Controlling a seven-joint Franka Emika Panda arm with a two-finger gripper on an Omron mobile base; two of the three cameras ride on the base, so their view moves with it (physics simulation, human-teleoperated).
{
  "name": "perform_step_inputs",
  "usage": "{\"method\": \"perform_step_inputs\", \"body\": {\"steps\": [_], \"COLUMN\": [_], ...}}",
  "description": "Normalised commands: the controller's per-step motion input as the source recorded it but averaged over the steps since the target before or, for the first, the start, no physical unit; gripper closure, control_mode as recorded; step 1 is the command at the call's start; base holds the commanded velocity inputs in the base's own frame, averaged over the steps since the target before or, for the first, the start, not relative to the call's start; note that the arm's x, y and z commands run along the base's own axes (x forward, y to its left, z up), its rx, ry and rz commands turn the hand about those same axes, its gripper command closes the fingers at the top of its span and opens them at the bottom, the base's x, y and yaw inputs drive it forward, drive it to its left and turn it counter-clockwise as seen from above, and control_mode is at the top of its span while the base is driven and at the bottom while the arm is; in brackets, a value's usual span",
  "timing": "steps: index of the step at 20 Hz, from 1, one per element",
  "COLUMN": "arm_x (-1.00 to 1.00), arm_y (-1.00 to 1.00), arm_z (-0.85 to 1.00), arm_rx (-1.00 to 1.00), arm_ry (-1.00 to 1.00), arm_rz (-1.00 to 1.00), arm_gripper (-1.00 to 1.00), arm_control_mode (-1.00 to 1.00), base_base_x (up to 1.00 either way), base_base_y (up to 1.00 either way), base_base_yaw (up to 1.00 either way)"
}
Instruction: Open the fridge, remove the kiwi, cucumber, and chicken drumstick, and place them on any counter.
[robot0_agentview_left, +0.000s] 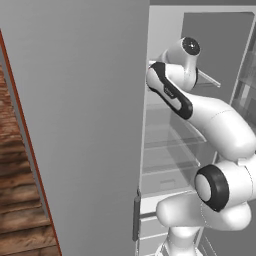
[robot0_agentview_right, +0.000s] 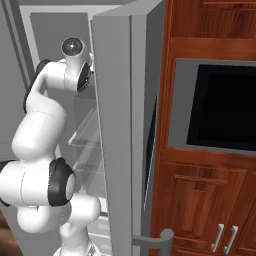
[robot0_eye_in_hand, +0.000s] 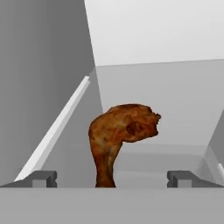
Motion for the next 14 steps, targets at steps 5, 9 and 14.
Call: {"method": "perform_step_inputs", "body": {"steps": [5,9,14], "arm_x": [0.88,0.95,0.92], "arm_y": [-0.13,-0.46,-0.78], "arm_z": [-0.04,0.0,-0.02], "arm_rx": [0.0,-0.01,-0.06], "arm_ry": [0.11,0.07,0.19], "arm_rz": [0.03,0.0,-0.02], "arm_gripper": [-1.0,-1.0,-1.0], "arm_control_mode": [-1.0,-1.0,-1.0], "base_base_x": [0.0,0.0,0.0], "base_base_y": [0.0,0.0,0.0], "base_base_yaw": [0.0,0.0,0.0]}}
